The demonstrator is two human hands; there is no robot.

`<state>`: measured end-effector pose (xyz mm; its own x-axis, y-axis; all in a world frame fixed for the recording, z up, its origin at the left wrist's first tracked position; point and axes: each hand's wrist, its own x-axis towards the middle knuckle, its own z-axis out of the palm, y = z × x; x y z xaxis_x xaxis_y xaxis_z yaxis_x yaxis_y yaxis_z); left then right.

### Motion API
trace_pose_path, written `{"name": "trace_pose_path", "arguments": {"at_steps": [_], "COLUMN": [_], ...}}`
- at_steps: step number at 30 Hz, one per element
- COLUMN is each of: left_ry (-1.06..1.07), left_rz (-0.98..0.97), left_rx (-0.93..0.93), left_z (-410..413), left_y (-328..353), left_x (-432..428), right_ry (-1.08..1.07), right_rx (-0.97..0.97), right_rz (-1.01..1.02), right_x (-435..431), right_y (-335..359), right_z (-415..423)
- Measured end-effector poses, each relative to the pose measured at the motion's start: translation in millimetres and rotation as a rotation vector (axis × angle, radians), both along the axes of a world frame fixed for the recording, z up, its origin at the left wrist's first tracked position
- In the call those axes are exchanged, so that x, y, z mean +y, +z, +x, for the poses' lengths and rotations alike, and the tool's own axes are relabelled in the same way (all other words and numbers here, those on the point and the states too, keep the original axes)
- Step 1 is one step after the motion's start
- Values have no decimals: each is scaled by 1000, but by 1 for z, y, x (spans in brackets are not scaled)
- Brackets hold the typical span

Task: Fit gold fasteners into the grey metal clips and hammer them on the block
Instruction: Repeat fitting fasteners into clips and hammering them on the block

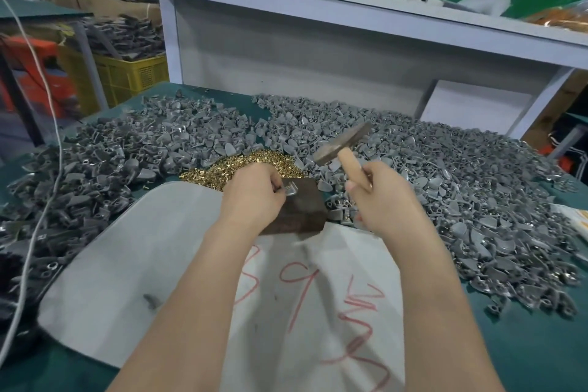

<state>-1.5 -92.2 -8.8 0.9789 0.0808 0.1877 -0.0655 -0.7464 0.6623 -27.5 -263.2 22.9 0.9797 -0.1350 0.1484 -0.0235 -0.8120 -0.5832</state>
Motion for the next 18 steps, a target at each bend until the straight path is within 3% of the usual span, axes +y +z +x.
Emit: {"name": "trace_pose_path", "arguments": {"at_steps": [6, 7, 11, 13, 16, 18], "left_ry": [6, 5, 22, 17, -2, 7], "left_rz": [-43, -58, -68, -79, -85, -96], "left_rx": [-34, -38, -6, -15, -17, -4], "left_z": [-1, -1, 0, 1, 3, 3], "left_y": [-2, -2, -1, -2, -4, -4], "left_x": [0, 0, 1, 1, 1, 3], "right_ry": [57, 72, 122, 59, 40, 110], "right_rx": [-350, -345, -10, -144, -401, -239], "right_rz": [4, -10, -161, -181, -38, -140], "right_x": [14, 15, 18, 19, 21, 26], "right_y": [8, 10, 7, 9, 13, 10], "right_z": [-16, -17, -18, -18, -21, -20]}}
